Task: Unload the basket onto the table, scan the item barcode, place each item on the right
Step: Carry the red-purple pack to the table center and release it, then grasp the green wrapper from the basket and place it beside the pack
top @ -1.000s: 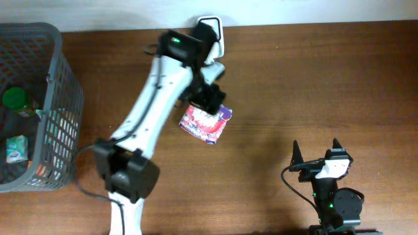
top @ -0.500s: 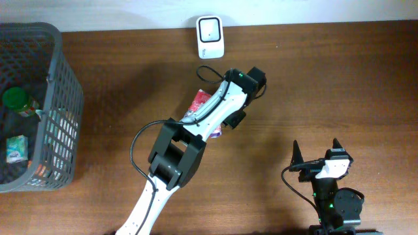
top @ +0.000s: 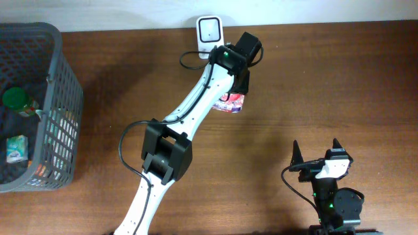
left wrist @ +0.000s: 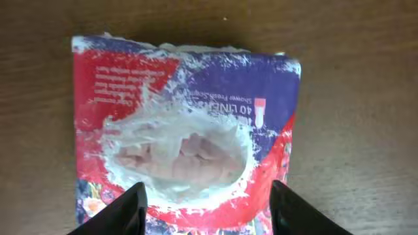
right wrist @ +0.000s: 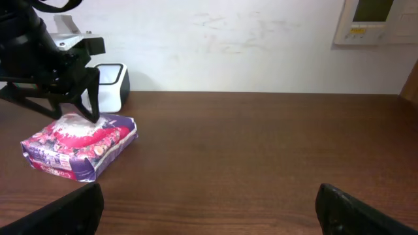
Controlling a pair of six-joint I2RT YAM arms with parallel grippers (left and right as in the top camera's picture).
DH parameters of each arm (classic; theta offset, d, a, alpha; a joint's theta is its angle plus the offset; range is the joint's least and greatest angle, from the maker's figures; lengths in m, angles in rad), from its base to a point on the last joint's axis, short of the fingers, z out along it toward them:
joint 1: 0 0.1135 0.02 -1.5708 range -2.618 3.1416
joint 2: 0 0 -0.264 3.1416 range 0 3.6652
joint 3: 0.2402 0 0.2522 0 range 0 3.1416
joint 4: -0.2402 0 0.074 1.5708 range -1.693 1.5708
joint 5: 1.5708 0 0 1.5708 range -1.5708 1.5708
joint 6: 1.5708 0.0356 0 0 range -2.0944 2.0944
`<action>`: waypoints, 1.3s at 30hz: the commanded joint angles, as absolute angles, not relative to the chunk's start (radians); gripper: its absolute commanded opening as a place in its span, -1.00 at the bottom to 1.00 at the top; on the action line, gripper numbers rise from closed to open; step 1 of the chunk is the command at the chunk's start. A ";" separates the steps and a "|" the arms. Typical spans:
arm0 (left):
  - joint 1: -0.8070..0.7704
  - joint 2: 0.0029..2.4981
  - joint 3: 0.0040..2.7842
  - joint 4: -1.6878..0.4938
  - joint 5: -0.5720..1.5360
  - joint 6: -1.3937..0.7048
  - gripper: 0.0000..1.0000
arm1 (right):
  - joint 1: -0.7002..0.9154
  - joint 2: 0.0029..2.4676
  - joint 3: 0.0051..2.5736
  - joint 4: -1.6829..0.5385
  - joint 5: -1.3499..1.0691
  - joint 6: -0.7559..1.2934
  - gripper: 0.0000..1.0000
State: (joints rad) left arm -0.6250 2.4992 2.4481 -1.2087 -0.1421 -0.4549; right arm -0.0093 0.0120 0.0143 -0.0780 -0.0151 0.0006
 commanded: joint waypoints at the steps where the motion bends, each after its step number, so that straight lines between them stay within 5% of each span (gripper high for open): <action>1: -0.618 2.499 2.619 -1.311 -0.120 -0.455 0.36 | 0.000 0.006 0.006 -0.079 -0.007 0.007 0.97; 3: -0.577 2.486 2.917 -1.475 -0.123 -0.443 0.99 | 0.000 0.006 0.006 -0.079 -0.007 0.007 0.97; 5: -0.514 2.471 3.144 -1.611 -0.128 -0.344 0.98 | 0.000 0.006 0.006 -0.079 -0.007 0.007 0.97; 13: 0.122 2.103 3.137 -1.688 -0.146 -0.300 0.98 | 0.000 0.006 0.006 -0.079 -0.007 0.007 0.97; 20: 0.654 2.023 2.742 -1.688 0.005 -0.220 0.99 | 0.000 0.006 0.006 -0.079 -0.007 0.007 0.97; 30: 0.712 2.028 2.094 -1.404 0.002 -0.051 0.96 | 0.000 0.006 0.006 -0.079 -0.007 0.007 0.97; 36: 0.710 2.032 1.861 -1.259 0.133 0.110 0.71 | 0.000 0.006 0.006 -0.079 -0.007 0.008 0.97; 38: 0.710 2.033 1.753 -1.142 0.162 0.151 0.38 | 0.000 0.006 0.006 -0.079 -0.007 0.007 0.97; 39: 0.710 2.033 1.725 -1.101 0.161 0.152 0.38 | 0.000 0.006 0.006 -0.079 -0.007 0.007 0.97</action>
State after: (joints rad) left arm 0.7063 2.0346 1.8137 -1.1797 0.1219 0.0937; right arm -0.0093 0.0120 0.0143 -0.0780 -0.0154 0.0002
